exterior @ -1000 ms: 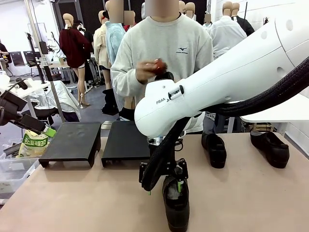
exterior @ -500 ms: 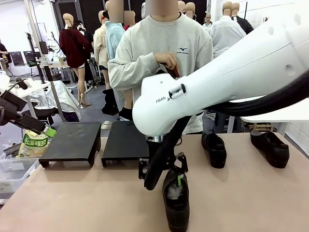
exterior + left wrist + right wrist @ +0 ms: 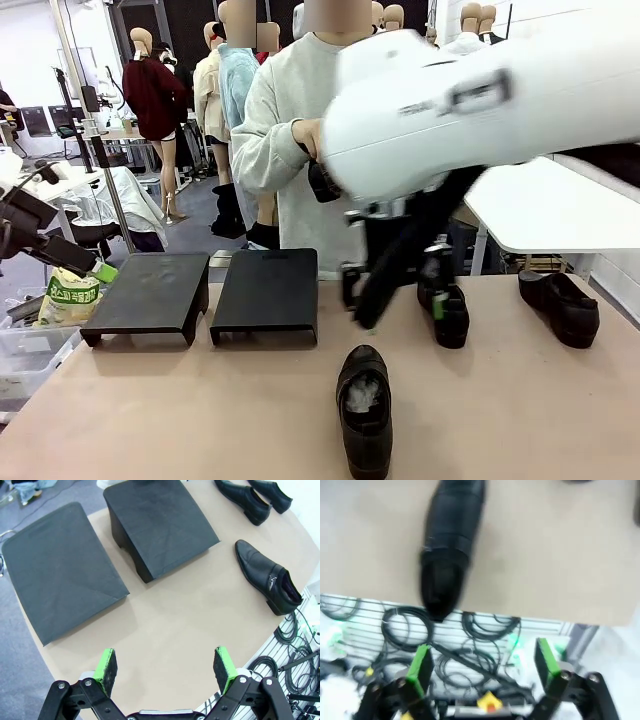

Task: Organize the shoes by placing them on the stand.
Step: Place the Shoe from the middle of the table onto the Shoes Stand.

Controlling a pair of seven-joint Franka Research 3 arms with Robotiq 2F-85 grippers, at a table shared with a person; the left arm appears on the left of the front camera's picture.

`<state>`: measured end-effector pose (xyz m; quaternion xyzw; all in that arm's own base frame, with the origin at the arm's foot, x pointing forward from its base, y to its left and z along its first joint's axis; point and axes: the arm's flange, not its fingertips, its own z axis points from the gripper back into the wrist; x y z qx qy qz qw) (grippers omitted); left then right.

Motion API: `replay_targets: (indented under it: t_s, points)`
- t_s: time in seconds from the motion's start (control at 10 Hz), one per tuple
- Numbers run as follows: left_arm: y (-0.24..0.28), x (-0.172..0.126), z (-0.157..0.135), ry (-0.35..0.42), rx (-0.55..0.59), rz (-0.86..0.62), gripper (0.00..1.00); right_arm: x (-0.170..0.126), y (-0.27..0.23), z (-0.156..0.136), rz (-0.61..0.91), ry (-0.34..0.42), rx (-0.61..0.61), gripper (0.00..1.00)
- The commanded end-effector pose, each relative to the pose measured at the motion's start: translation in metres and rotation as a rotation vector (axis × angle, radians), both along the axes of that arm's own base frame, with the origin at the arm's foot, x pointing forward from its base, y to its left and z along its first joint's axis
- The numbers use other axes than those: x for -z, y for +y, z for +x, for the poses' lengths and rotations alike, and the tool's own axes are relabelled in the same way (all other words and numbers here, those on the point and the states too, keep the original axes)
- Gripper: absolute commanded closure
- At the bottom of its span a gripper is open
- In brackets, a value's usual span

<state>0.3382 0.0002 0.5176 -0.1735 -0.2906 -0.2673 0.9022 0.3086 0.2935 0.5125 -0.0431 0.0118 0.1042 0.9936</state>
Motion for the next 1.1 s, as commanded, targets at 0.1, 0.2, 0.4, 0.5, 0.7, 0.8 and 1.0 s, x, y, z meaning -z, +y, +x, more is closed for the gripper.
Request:
replay_targets:
  t_s: [0.1,0.2,0.4,0.5,0.7,0.8,1.0]
  points:
    - [-0.083,0.01,-0.051,-0.003,-0.122,0.085,0.0,0.009,-0.114,-0.004,0.038,0.035,0.111,0.0]
    - [-0.111,0.018,-0.062,0.099,-0.125,0.133,0.0,0.013,-0.145,-0.003,0.066,0.034,0.138,0.0]
    - [-0.164,0.053,-0.077,0.479,-0.082,0.087,0.0,0.027,-0.2,-0.002,0.131,0.079,0.066,0.0]
    - [-0.185,0.071,-0.085,0.573,-0.067,0.084,0.0,0.029,-0.218,-0.009,0.177,0.095,0.07,0.0]
    - [-0.203,0.082,-0.093,0.526,-0.104,0.042,0.0,0.032,-0.235,-0.013,0.289,0.068,0.08,0.0]
    - [-0.204,0.055,-0.078,0.538,-0.072,0.13,0.0,0.028,-0.225,-0.005,0.16,0.091,0.092,0.0]
    - [-0.204,0.055,-0.078,0.538,-0.072,0.13,0.0,0.028,-0.225,-0.005,0.16,0.091,0.092,0.0]
